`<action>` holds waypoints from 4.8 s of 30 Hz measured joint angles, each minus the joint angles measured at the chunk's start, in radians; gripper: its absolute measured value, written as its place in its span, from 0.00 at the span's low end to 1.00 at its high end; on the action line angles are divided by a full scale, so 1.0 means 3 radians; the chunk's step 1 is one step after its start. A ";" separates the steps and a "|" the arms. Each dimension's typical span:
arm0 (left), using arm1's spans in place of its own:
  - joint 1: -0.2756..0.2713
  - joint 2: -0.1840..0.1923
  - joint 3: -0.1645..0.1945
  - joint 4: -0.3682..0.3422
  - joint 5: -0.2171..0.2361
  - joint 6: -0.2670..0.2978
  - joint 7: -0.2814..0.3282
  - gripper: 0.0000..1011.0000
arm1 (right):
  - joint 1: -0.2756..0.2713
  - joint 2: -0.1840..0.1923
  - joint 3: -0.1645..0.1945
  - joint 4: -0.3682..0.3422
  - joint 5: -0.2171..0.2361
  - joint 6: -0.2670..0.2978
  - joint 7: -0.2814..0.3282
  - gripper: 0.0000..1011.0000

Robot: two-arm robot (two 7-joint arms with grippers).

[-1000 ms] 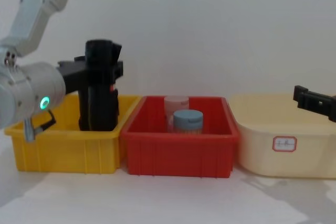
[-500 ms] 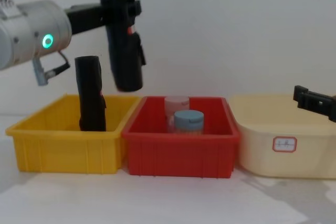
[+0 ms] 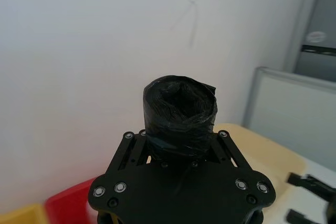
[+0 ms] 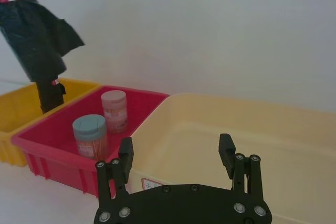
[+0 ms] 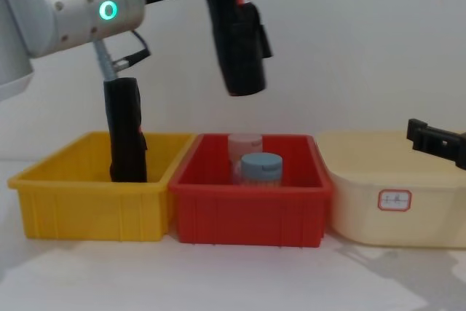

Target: Pick up the garbage bag with the one hand and transfer it to the other hand.

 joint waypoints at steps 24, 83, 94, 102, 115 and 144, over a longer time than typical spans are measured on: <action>-0.0355 -0.0322 0.0475 0.0537 -0.0198 0.0003 -0.0501 0.37 | 0.0000 0.0000 0.0000 0.0000 0.0000 0.0000 0.0000 0.99; -0.0423 -0.0306 0.0644 0.0635 -0.0189 -0.0206 -0.0622 0.37 | 0.0354 0.0182 -0.0157 0.0022 -0.0067 0.0029 0.0653 0.99; -0.0422 -0.0305 0.0643 0.0635 -0.0189 -0.0206 -0.0622 0.37 | 0.0430 0.0139 -0.0131 0.0148 -0.0064 -0.0069 0.0737 0.99; -0.0422 -0.0306 0.0643 0.0635 -0.0188 -0.0206 -0.0622 0.37 | 0.0510 0.0084 -0.0122 0.0248 -0.0036 -0.0105 0.0802 0.99; -0.0422 -0.0306 0.0643 0.0635 -0.0188 -0.0205 -0.0622 0.37 | 0.0682 0.0025 -0.0168 0.0393 0.0047 0.0007 0.0877 0.99; -0.0422 -0.0306 0.0643 0.0635 -0.0188 -0.0205 -0.0622 0.45 | 0.0802 -0.0002 -0.0193 0.0498 0.0121 0.0086 0.0849 0.56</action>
